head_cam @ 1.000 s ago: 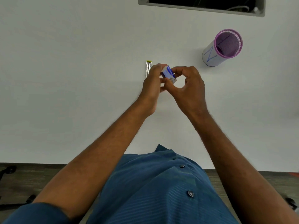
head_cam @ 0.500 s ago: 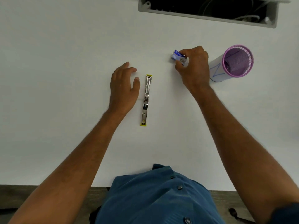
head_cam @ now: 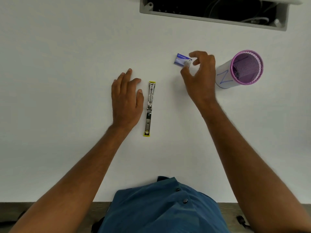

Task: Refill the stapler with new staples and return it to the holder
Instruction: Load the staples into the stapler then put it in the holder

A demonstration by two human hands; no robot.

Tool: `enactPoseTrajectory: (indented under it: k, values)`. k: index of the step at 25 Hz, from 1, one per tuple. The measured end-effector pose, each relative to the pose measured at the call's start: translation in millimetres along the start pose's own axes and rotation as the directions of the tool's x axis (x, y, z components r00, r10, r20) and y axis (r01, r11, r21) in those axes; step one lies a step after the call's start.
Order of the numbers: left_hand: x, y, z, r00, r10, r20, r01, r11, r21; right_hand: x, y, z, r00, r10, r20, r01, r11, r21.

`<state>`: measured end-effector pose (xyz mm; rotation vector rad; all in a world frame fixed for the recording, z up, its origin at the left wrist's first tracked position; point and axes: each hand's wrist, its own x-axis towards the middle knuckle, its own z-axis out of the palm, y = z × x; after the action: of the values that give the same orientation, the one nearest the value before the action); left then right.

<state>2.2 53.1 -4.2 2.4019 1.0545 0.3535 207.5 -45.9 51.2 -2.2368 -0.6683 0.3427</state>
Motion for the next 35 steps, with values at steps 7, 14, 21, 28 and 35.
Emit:
enactPoseTrajectory:
  k: [7,14,21,28,35]
  values:
    - [-37,-2,-2,0.995,0.097,0.008,-0.095,0.985,-0.145,-78,-12,-2,0.778,0.520,0.353,-0.615,0.514,0.598]
    - [-57,2,7,0.985,0.154,0.074,-0.162,0.981,0.110,-107,-9,-5,0.728,0.482,0.488,-0.682,0.429,0.593]
    - [-56,3,6,0.985,0.152,0.080,-0.160,0.982,0.102,-110,-12,5,0.775,0.465,0.429,-0.632,0.574,0.520]
    - [-55,3,7,0.986,0.139,0.089,-0.148,0.983,0.107,-108,-10,5,0.775,0.452,0.441,-0.631,0.509,0.586]
    - [-54,1,10,0.987,0.144,0.071,-0.152,0.981,0.121,-107,-10,3,0.791,0.472,0.389,-0.612,0.623,0.488]
